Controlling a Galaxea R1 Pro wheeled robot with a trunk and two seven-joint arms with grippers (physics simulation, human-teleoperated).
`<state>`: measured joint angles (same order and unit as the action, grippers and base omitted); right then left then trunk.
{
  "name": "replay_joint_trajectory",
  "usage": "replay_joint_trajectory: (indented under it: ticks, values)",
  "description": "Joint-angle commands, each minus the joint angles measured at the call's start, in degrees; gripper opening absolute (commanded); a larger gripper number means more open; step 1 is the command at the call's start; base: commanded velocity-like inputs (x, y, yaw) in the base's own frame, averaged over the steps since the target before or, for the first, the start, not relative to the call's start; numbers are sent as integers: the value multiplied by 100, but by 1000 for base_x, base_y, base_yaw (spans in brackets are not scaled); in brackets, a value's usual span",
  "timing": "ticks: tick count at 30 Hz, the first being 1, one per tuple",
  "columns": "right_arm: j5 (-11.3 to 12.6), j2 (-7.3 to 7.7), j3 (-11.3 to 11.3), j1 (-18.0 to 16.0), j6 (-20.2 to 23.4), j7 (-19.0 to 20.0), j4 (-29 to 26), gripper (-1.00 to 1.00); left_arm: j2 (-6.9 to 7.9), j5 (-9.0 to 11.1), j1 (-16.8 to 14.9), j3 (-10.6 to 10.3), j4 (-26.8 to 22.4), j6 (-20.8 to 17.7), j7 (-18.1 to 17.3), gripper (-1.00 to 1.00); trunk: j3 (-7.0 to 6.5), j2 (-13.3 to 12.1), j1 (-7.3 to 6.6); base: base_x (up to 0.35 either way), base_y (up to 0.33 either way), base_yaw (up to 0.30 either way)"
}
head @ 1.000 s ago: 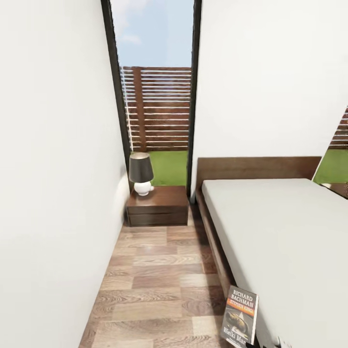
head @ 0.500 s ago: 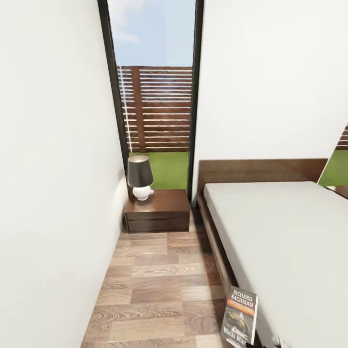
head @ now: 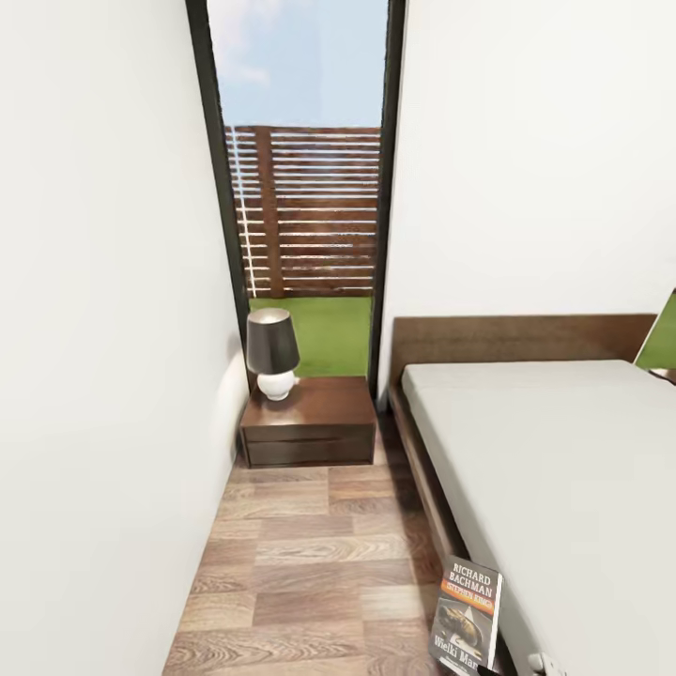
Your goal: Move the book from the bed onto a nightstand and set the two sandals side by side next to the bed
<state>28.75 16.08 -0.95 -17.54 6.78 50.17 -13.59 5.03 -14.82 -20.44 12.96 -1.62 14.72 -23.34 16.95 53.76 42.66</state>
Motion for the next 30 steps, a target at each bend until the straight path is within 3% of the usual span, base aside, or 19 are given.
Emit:
replay_joint_trajectory:
  ticks: [1, 30]
  values:
    - [50, 1, -19, -4, 60, 16, -4, -100, 2, -57, -4, 49, 4, 22, -13, 100, 7, 4, 4, 326, 21, 0]
    - [43, 1, -10, -4, 60, 11, -4, -100, -2, -57, -4, 46, 4, 22, -3, 100, 7, 4, 4, 332, 1, 0]
